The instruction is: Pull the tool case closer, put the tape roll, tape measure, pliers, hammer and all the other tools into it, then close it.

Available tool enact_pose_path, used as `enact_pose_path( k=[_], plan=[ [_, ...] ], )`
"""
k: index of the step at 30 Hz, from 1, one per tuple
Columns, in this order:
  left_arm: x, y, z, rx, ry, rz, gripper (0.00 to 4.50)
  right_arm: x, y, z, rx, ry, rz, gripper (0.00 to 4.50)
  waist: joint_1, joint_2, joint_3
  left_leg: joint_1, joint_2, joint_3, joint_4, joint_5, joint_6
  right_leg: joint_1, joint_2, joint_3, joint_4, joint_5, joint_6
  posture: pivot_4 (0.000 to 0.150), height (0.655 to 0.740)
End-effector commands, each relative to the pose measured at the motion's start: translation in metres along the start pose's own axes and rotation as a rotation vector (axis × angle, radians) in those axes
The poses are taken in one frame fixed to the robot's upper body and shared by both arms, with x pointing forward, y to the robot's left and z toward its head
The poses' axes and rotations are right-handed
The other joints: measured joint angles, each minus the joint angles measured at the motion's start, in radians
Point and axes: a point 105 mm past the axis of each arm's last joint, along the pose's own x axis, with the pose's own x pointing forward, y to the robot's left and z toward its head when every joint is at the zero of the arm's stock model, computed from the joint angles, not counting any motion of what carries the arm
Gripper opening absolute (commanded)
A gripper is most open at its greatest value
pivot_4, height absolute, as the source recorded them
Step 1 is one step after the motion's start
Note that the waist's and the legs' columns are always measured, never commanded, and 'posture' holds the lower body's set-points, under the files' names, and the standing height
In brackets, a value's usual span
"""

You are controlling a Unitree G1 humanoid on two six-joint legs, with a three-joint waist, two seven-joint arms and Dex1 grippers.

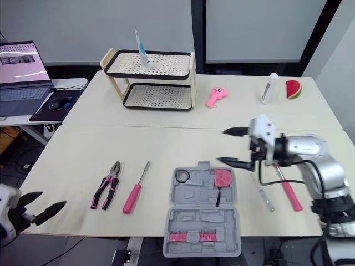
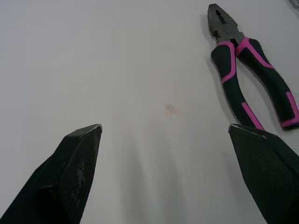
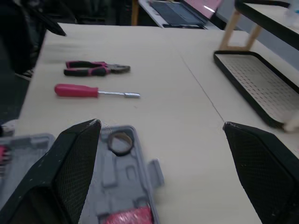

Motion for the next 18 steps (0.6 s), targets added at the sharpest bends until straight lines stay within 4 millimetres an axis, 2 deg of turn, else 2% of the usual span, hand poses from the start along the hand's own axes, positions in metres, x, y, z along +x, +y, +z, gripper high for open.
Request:
enact_pose_path(
  k=[1,4,9,13,18],
  plan=[
    [-0.012,-0.006,0.015,-0.003,-0.052,0.033,4.5,0.016,0.01,0.022,-0.055,-0.056,0.071,4.47,0.005,-0.001,-0.001,0.0,0.0,0.0,0.0,0.0,0.0,0.0,0.0,0.0,0.0,0.0,0.0,0.15,0.74],
    [-0.015,-0.021,0.014,-0.027,-0.049,0.016,4.5,0.021,0.011,0.025,-0.055,-0.057,0.078,4.47,0.009,-0.003,-0.002,0.0,-0.001,-0.001,0.0,0.0,0.0,0.001,-0.001,-0.001,0.0,0.0,0.0,0.15,0.74],
    [-0.011,-0.041,0.027,-0.052,-0.085,0.0,4.5,0.021,0.013,0.018,-0.048,-0.036,0.065,4.47,0.006,-0.003,-0.002,0.001,-0.001,-0.001,0.0,0.0,0.0,0.002,-0.001,-0.001,-0.001,0.0,0.0,0.15,0.74],
    [0.007,-0.053,0.039,-0.107,-0.118,0.027,4.5,0.021,0.011,0.016,-0.044,-0.035,0.03,4.47,0.002,-0.003,-0.002,0.001,-0.001,-0.001,0.0,0.0,0.0,0.003,0.0,-0.001,-0.001,0.0,0.0,0.15,0.74],
    [0.038,-0.063,0.039,-0.161,-0.118,0.063,4.5,0.02,0.011,0.012,-0.05,-0.014,0.013,4.47,0.001,-0.003,-0.002,0.002,-0.001,-0.002,0.0,0.0,0.0,0.005,0.0,-0.001,-0.001,0.0,0.0,0.15,0.74]
  ],
)
